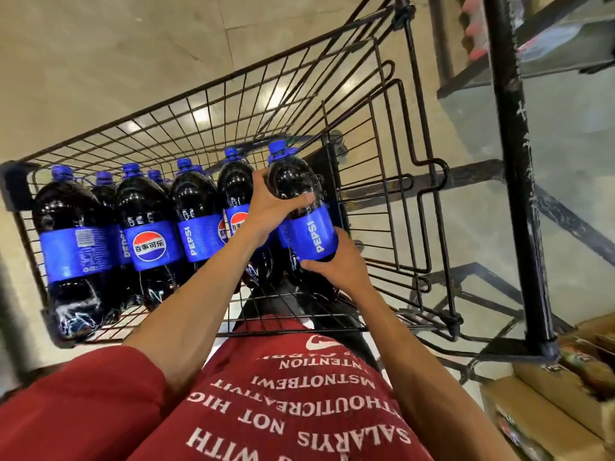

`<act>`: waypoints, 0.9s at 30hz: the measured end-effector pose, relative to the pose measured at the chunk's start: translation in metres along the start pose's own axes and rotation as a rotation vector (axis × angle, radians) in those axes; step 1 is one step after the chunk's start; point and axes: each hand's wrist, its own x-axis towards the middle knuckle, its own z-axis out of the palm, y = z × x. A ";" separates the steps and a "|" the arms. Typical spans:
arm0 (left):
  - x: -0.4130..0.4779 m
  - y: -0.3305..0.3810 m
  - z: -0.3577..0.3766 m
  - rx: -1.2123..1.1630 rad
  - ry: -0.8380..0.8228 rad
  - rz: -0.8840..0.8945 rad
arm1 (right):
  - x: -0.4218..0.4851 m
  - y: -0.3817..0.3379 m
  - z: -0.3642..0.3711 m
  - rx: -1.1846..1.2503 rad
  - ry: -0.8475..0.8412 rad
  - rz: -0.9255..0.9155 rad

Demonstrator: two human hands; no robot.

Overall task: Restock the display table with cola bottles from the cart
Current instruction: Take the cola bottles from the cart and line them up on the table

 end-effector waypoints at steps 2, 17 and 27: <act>-0.009 -0.006 -0.003 -0.054 0.027 0.022 | -0.001 0.001 0.000 0.022 -0.032 -0.018; -0.062 -0.004 -0.003 -0.069 0.165 0.174 | 0.011 0.000 -0.016 0.010 -0.240 -0.130; -0.160 0.043 -0.009 -0.157 0.484 0.384 | -0.029 -0.023 -0.056 -0.023 -0.394 -0.473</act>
